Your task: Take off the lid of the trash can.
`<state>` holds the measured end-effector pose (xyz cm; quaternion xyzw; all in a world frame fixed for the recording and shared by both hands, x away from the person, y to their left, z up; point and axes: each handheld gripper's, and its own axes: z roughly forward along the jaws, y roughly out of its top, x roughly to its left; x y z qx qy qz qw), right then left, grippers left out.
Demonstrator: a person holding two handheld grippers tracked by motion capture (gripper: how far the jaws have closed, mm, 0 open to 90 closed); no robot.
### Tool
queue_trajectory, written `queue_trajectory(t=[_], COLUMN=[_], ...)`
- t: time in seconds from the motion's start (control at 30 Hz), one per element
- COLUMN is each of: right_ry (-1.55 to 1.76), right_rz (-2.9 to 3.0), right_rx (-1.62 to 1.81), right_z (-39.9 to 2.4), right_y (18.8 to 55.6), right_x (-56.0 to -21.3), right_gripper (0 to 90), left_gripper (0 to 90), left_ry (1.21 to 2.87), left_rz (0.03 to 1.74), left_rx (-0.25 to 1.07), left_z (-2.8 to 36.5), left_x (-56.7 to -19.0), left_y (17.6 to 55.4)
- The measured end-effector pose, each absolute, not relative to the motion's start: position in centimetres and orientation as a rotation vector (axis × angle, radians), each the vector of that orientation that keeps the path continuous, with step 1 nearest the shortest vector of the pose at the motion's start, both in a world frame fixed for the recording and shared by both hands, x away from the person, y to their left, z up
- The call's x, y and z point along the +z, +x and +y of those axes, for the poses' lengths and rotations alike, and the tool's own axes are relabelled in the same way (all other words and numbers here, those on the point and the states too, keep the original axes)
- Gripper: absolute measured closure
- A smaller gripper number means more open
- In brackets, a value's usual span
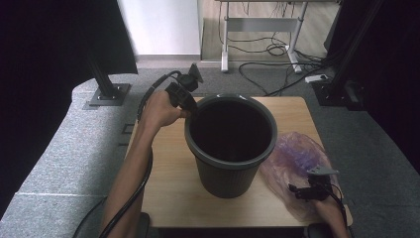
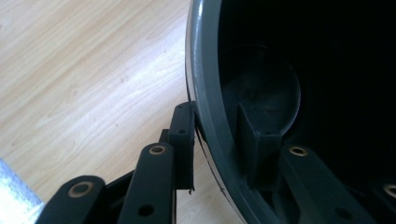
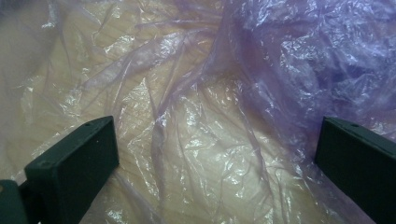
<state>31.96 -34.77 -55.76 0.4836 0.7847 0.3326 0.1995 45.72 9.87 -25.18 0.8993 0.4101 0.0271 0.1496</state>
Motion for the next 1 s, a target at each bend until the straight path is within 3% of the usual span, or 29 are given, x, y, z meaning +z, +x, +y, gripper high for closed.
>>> queue_trajectory(t=[0.43,1.0], right_ry=[1.352,1.350], right_rz=[2.194,2.198], right_rx=[0.930,0.938], right_z=[-34.8,-34.8], right_y=[32.0,32.0], right_x=[-55.8,-55.7], right_gripper=[0.0,0.0], left_gripper=[73.8,78.5], left_ry=[2.504,2.420], left_rz=[1.225,1.260], left_rx=[0.106,-0.002], left_z=[10.5,10.9], left_x=[-23.6,-23.3], left_y=[45.6,46.5])
